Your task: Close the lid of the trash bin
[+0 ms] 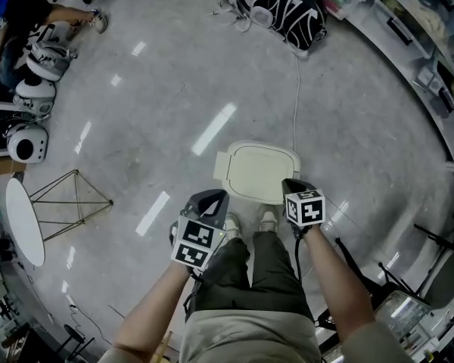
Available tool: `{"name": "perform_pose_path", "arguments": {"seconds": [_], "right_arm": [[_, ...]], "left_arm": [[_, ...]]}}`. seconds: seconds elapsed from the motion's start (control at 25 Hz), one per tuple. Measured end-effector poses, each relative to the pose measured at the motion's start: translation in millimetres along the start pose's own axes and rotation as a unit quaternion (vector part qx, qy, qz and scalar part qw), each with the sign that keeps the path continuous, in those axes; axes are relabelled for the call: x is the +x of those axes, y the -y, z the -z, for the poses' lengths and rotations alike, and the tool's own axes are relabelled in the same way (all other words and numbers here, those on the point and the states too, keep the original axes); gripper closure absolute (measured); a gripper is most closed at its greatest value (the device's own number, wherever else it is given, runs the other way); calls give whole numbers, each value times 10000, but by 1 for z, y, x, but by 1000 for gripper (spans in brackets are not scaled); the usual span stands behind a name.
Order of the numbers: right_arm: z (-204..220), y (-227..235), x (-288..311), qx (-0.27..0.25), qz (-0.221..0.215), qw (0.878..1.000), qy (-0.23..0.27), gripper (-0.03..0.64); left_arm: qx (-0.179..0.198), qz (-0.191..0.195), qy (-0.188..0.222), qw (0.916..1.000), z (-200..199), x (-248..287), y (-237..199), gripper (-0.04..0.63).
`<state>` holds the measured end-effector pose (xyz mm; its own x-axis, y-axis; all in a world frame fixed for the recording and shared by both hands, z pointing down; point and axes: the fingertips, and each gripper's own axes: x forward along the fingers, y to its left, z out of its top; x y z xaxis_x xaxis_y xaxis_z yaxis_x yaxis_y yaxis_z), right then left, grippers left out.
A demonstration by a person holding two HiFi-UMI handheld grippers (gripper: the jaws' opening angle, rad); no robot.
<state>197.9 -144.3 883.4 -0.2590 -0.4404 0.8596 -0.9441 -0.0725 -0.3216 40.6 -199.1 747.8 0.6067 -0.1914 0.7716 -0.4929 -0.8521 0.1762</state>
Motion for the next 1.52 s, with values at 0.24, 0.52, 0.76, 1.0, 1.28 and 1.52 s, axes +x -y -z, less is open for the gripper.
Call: {"name": "perform_pose_path", "arguments": {"seconds": [0.24, 0.52, 0.76, 1.0, 1.28, 1.52], "right_arm": [[-91, -48, -114, -216, -275, 9935, 1079, 614], [-176, -114, -273, -766, -554, 9703, 2225, 614], [-220, -180, -401, -1212, -825, 9359, 3204, 614], [-229, -239, -502, -1480, -1048, 8938, 4102, 614], [-222, -279, -583, -1957, -1064, 8538, 4706, 614], [-219, -292, -614, -2400, -1069, 8362, 4814, 614]], "left_arm": [[277, -244, 607, 9975, -79, -68, 1, 592], [482, -598, 1319, 9883, -156, -169, 10, 593], [838, -850, 2140, 9695, -220, -264, 27, 593], [1220, -1078, 2873, 9439, -261, -355, 51, 592], [1267, -1320, 3529, 9176, -284, -431, 88, 593], [1213, -1542, 3596, 9123, -272, -452, 98, 592]]}}
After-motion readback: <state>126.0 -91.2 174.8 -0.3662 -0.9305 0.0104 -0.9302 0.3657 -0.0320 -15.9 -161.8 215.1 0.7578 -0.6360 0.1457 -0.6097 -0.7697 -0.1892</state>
